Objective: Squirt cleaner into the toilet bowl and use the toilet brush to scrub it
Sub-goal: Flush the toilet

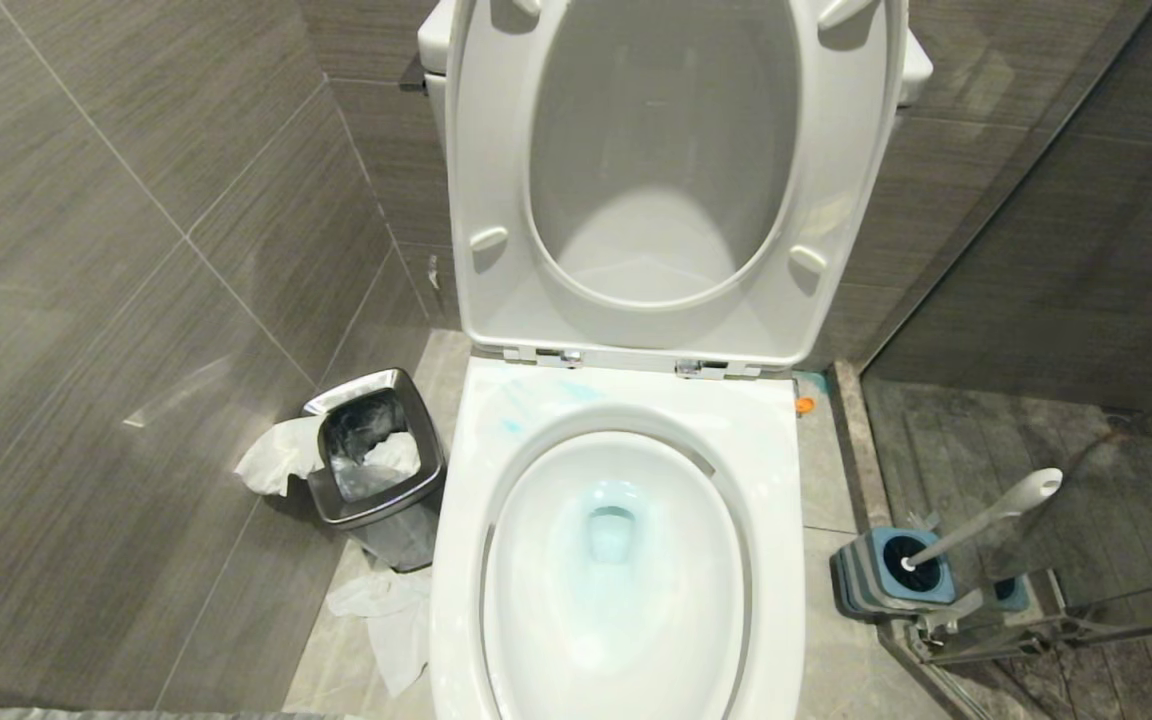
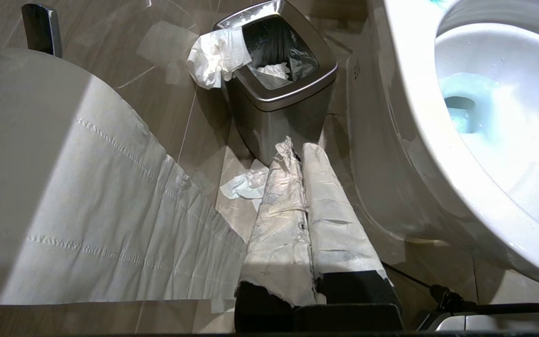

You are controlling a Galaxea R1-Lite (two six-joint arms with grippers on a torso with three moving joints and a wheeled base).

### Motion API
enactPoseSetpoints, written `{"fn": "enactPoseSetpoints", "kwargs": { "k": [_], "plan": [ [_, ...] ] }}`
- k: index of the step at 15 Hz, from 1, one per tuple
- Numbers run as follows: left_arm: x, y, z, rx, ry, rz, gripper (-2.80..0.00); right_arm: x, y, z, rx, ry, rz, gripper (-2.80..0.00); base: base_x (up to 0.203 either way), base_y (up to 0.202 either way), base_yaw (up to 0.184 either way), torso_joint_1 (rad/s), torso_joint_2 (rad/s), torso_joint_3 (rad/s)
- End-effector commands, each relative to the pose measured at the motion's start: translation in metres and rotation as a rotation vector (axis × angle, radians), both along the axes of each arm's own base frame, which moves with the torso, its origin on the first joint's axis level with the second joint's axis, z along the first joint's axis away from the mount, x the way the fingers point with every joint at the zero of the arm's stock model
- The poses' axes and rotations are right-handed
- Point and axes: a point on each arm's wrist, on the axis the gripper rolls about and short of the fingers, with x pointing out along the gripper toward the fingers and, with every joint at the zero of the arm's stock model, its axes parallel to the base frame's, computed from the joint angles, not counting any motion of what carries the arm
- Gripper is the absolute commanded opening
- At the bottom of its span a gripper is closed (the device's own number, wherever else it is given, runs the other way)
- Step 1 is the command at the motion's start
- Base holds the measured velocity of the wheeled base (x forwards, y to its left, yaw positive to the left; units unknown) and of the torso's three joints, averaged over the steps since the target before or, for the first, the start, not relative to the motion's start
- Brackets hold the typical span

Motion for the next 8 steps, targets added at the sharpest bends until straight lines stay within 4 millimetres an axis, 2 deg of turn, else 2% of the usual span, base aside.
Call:
{"fn": "enactPoseSetpoints", "kwargs": {
  "k": [1, 5, 8],
  "plan": [
    [0.000, 0.000, 0.000, 0.000, 0.002, -0.001, -2.80, -0.010, -0.001, -0.016, -0.001, -0.036, 0.014, -2.80, 0.000, 0.000, 0.000, 0.000, 0.00, 0.000],
    [0.000, 0.000, 0.000, 0.000, 0.002, -0.001, -2.80, -0.012, -0.001, -0.052, -0.002, -0.031, 0.015, -2.80, 0.000, 0.000, 0.000, 0.000, 0.00, 0.000],
    [0.000, 0.000, 0.000, 0.000, 0.002, -0.001, -2.80, -0.012, -0.001, -0.060, 0.000, -0.030, 0.015, -2.80, 0.000, 0.000, 0.000, 0.000, 0.00, 0.000]
  ]
}}
